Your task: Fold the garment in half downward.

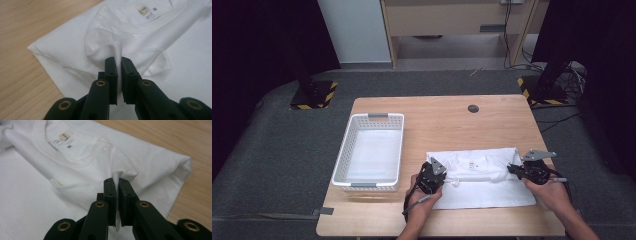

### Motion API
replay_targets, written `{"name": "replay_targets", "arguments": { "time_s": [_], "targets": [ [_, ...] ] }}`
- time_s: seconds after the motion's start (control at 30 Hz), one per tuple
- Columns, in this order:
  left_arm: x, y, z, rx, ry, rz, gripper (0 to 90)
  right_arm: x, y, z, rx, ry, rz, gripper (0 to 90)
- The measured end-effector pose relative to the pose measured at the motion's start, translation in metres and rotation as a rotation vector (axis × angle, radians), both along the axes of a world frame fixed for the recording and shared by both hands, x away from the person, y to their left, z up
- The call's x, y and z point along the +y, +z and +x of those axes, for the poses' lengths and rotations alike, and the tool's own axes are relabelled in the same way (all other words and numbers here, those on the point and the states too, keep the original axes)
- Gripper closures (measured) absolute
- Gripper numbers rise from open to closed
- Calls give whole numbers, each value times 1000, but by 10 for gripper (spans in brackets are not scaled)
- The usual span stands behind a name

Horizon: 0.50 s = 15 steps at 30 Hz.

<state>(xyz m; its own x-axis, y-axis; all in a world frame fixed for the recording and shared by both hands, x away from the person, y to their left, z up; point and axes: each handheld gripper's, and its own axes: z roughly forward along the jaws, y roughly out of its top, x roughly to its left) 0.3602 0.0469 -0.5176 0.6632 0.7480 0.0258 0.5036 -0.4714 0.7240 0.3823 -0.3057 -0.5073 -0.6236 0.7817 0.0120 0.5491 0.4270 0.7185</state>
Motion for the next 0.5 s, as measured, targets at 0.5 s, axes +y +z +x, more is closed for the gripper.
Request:
{"name": "replay_targets", "arguments": {
  "time_s": [0.5],
  "targets": [
    [0, -6, 22, 1, 31, 24, 834, 10, -16, 22, 34, -47, -12, 829]
  ]
}}
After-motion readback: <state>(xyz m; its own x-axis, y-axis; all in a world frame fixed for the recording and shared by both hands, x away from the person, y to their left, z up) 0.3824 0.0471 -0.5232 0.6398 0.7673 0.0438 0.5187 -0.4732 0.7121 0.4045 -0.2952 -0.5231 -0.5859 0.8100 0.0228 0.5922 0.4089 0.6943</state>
